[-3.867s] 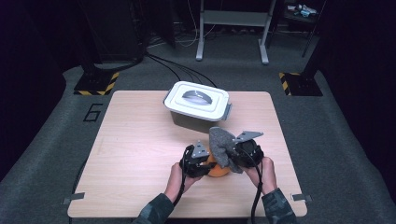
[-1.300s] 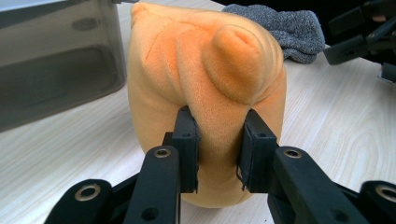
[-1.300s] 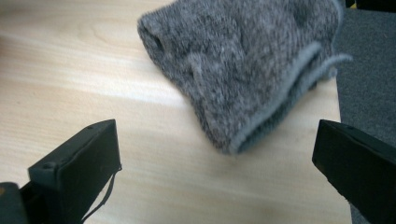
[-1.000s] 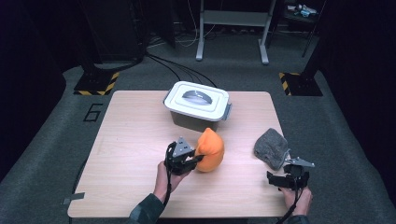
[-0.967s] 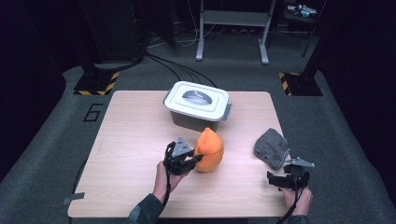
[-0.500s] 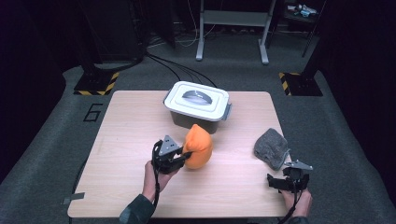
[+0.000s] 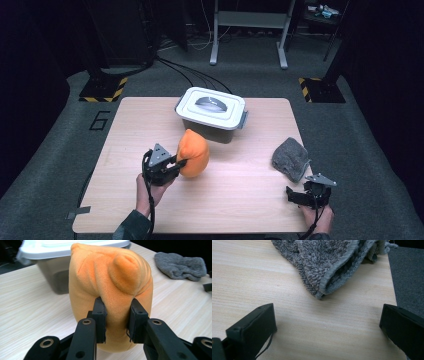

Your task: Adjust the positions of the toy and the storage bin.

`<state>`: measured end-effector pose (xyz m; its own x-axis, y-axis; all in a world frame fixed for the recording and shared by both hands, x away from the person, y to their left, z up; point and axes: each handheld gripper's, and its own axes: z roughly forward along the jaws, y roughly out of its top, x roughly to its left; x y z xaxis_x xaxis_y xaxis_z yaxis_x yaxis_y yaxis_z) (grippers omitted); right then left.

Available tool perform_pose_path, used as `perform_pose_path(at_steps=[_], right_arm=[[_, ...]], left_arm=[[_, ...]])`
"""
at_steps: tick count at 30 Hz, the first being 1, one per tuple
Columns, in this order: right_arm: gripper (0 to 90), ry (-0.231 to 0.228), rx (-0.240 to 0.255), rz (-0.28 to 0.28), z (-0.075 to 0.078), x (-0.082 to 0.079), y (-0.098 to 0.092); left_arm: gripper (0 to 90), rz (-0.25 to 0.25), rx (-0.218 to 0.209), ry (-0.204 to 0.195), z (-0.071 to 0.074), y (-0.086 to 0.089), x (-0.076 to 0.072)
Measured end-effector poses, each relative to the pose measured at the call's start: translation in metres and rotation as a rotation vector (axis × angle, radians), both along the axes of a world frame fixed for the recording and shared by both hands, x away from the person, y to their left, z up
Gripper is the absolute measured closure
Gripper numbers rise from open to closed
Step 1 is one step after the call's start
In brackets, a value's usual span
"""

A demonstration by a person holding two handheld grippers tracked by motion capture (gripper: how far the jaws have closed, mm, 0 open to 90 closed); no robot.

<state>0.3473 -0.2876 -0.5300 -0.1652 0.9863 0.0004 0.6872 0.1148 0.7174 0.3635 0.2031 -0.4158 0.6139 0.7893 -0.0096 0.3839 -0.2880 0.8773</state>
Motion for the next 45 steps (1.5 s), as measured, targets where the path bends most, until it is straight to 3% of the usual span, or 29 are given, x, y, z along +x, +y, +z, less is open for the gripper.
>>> perform_pose_path(at_steps=[9, 20, 45], right_arm=[[0.0, -0.001, 0.002, -0.002, 0.000, 0.000, 0.000], [0.0, -0.001, 0.001, -0.002, 0.000, 0.000, 0.000], [0.0, -0.001, 0.001, -0.002, 0.000, 0.000, 0.000]], left_arm=[[71.5, 0.051, 0.004, 0.003, 0.004, 0.025, 0.000], [71.4, 0.151, -0.016, -0.005, 0.004, 0.053, 0.002], [71.4, 0.333, 0.017, 0.002, 0.005, 0.119, 0.013]])
